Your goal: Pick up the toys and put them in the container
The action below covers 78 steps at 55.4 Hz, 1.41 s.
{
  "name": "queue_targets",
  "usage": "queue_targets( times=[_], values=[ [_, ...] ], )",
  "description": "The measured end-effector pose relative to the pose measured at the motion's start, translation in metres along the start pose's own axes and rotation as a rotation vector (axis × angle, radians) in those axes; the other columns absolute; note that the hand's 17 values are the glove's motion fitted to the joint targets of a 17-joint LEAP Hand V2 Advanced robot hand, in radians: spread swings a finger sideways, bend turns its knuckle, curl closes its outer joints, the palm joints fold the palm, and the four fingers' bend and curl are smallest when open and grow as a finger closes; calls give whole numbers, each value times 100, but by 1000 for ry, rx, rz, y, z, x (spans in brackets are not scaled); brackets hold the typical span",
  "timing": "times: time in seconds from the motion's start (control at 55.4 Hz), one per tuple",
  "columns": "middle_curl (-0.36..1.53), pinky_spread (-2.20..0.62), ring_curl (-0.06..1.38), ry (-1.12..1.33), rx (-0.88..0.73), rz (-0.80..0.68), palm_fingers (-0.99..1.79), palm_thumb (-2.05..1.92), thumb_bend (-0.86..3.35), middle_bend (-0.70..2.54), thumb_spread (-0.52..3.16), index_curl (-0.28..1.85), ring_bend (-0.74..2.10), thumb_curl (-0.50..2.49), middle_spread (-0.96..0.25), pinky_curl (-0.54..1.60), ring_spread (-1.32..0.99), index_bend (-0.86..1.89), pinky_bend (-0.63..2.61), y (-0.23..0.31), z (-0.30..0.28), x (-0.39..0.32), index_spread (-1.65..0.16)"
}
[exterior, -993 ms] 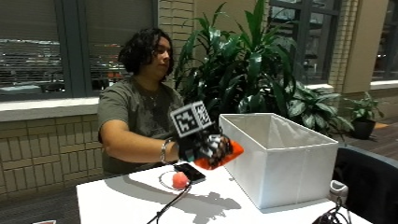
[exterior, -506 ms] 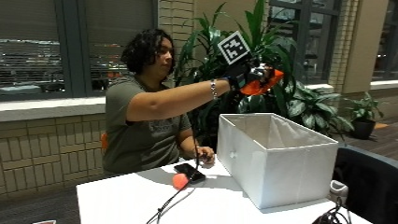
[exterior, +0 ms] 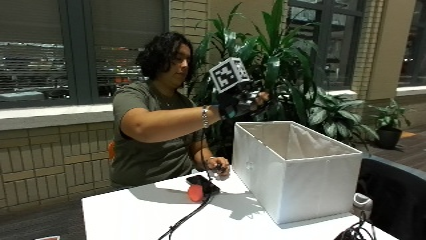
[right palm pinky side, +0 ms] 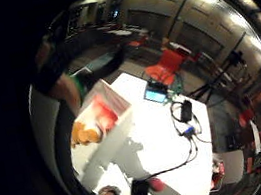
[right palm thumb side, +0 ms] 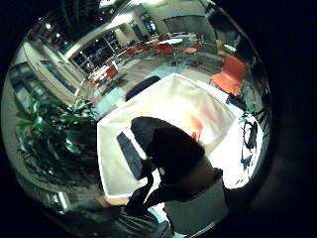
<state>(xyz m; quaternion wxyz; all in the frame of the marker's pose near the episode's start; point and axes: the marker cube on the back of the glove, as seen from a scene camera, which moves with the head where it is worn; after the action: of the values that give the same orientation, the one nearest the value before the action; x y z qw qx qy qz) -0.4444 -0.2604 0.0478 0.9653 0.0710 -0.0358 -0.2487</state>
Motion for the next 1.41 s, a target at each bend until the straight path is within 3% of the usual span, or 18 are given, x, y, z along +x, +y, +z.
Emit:
queue_targets(
  times=[0.054,0.145,0.434,0.686,0.867,1.174,1.409],
  values=[
    [86,-28,43,-12,-45,1,74,-9,-6,49,118,21,130,12,-31,41,-36,7,128,40,2,19,-26],
    [98,-33,57,-78,-151,40,87,-5,-4,68,123,24,152,13,-37,50,-41,15,140,107,11,35,-28],
    [121,-46,79,-142,-489,246,80,13,3,105,128,30,176,22,-49,69,-49,23,157,274,88,95,-32],
    [131,-51,90,-118,-526,327,67,26,3,118,117,36,180,28,-54,81,-54,27,163,327,124,103,-35],
    [139,-53,95,-21,-430,263,76,41,10,135,129,43,177,31,-57,86,-57,48,159,284,86,96,-36],
    [142,-57,102,5,-51,113,74,46,10,152,137,52,178,29,-58,96,-59,62,158,81,-55,31,-34],
    [142,-58,104,-50,-45,125,71,47,8,157,139,54,178,28,-57,101,-59,64,157,-39,-82,-51,-34]
  ],
)
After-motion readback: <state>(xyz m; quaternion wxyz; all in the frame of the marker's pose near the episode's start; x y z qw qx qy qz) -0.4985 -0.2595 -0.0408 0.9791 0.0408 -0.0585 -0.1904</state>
